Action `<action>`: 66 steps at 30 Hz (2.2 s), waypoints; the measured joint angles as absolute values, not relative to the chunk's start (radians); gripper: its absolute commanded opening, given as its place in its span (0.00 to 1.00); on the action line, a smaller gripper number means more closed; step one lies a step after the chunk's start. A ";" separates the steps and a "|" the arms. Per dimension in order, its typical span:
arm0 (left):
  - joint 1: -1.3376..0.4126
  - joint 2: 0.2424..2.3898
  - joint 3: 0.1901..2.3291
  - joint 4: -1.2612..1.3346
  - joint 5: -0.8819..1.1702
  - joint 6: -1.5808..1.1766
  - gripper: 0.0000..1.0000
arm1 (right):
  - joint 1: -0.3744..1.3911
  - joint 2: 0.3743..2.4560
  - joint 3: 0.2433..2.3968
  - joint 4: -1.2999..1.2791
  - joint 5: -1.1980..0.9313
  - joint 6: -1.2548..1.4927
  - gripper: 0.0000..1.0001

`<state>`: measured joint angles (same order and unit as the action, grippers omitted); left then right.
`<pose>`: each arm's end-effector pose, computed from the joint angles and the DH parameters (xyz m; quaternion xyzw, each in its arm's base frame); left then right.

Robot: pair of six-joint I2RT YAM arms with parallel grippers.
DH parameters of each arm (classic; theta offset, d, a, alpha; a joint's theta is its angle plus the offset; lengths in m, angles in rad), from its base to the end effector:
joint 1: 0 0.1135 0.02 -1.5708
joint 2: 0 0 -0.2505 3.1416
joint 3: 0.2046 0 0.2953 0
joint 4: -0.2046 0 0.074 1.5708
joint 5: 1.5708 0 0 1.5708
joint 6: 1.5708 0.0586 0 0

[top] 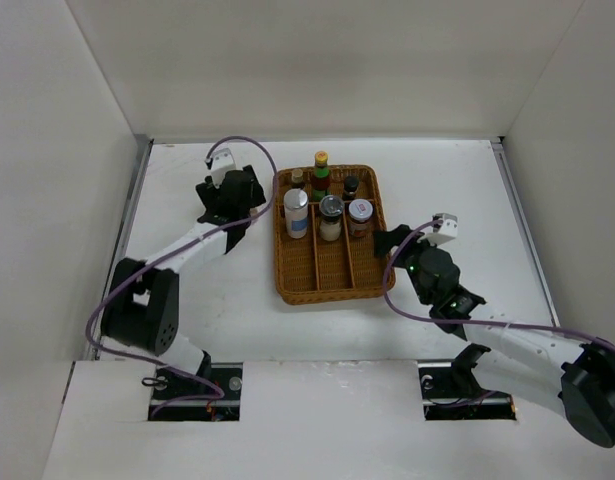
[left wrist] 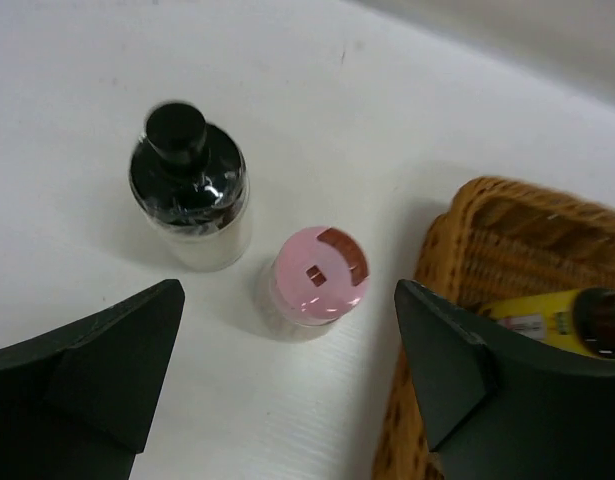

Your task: Organize the condiment bottles

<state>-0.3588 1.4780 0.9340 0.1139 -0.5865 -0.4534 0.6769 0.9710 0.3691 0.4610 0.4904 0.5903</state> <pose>0.3736 -0.1055 0.2134 -0.1940 0.7975 0.0193 0.5710 0.2319 0.1510 0.1884 0.1273 0.7387 0.2288 0.6211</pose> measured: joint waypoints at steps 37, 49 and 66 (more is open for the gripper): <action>-0.758 0.953 0.749 -0.088 -0.636 -0.479 0.37 | 0.708 0.994 0.369 0.485 0.493 0.565 0.86; -0.807 1.379 0.773 0.124 -0.556 -0.477 0.39 | 0.708 0.994 0.369 0.484 0.498 0.561 0.87; -0.749 1.214 0.710 0.181 -0.604 -0.464 0.87 | 0.708 0.995 0.369 0.485 0.498 0.555 0.88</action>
<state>-0.7490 1.2144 0.7097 0.1806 -0.6037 -0.4641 0.7082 0.9955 0.3691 0.4847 0.4980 0.5552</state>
